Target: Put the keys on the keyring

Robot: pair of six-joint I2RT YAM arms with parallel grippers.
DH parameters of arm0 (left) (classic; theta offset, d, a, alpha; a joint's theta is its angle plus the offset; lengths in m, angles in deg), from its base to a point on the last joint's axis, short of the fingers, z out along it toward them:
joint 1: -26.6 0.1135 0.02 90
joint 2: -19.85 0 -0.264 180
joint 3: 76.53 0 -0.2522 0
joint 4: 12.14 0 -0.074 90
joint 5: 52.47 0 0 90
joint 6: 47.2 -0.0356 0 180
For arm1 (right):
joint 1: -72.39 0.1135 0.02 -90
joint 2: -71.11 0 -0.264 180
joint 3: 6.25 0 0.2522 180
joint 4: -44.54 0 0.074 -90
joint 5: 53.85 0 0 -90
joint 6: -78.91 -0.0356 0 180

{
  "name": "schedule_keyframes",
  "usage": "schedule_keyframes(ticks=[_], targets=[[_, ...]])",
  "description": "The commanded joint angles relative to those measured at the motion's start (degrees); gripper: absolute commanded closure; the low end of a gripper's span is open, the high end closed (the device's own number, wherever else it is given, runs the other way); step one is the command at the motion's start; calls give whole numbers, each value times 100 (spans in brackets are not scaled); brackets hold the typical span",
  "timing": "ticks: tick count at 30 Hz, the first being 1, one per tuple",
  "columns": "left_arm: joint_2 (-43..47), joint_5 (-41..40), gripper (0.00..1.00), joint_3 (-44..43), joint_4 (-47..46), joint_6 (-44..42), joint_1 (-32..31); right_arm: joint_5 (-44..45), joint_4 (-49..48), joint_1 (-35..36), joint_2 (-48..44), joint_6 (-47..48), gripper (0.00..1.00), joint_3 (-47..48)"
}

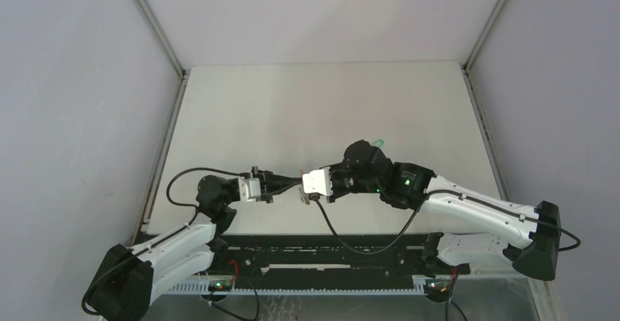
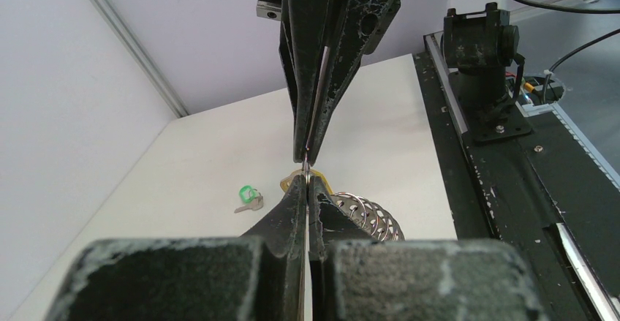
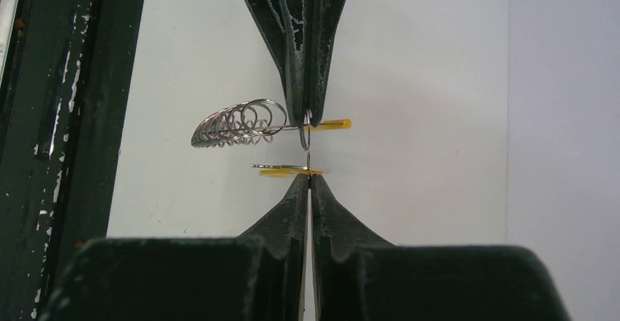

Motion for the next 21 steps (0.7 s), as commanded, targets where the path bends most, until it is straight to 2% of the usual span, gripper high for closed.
schedule_keyframes(ticks=[1,21], targets=[[3,-3,100,-385,-147,-82,38,-18,-112,56,-39,-88,100,270],[61,-40,100,-361,-144,-81,33,-280,104,67,71,-90,100,369]])
